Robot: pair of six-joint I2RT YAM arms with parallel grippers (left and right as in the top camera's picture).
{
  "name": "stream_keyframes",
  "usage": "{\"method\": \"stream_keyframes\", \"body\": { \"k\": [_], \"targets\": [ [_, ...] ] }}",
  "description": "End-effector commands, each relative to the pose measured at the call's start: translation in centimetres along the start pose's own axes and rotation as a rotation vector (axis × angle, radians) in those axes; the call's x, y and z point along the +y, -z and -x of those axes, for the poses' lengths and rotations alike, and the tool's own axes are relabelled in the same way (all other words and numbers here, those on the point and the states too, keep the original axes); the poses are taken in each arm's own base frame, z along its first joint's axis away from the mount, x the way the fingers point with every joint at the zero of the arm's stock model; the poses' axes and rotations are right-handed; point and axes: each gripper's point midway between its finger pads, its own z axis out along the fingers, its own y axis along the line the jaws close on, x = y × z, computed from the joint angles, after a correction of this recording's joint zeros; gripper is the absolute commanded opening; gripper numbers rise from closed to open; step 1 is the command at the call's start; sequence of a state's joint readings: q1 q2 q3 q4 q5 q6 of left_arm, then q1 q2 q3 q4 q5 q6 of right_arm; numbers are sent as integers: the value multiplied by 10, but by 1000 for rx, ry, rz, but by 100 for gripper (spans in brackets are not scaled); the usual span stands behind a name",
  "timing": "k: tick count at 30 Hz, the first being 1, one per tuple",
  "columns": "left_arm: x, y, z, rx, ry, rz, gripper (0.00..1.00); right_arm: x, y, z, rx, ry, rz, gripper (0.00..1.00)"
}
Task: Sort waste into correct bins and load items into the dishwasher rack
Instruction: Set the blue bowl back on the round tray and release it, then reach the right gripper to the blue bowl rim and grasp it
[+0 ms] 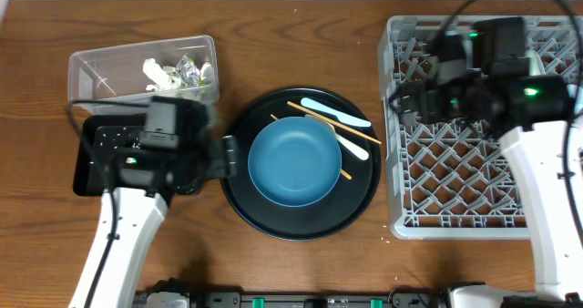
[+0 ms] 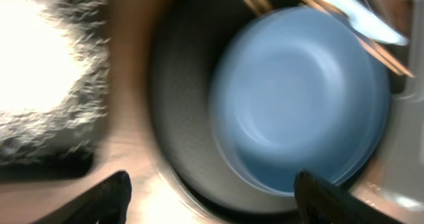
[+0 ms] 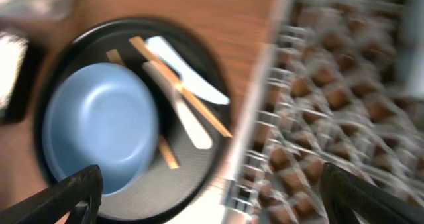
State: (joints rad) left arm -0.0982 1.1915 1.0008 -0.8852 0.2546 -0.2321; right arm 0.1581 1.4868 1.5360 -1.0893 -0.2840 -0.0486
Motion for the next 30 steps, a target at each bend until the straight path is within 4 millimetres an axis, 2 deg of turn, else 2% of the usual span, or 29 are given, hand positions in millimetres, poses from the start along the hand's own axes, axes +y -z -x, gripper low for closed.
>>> {"method": "stream_keyframes", "body": {
  "k": [1,7,10,14,18,20,22,26,28,29,30],
  "targets": [
    [44,7,4,-10,80,155,80,34,-26,-6,64,82,84,99],
    [80,14,2,0,244,209,80,57,-80,-22,198,88,64,99],
    [94,18,3,-13,295,225,80,63,-111,-35,275,71,58,93],
    [100,20,2,-15,318,232,81,59,-145,-52,361,-5,6,75],
    [100,20,2,-15,318,232,81,58,-175,-70,438,-42,-10,63],
    [100,20,2,-15,318,232,81,58,-187,-80,474,-70,-21,49],
    [100,20,2,-14,318,232,81,60,-197,-88,506,-78,-21,42],
    [100,20,2,-15,318,232,81,65,-212,-105,562,-73,-36,42],
    [100,20,2,-15,318,232,81,64,-218,-110,575,-74,-57,36],
    [100,20,2,-15,318,232,81,62,-220,-113,581,-79,-71,33],
    [100,20,2,-15,318,232,81,62,-222,-114,586,-80,-77,22]
  ]
}}
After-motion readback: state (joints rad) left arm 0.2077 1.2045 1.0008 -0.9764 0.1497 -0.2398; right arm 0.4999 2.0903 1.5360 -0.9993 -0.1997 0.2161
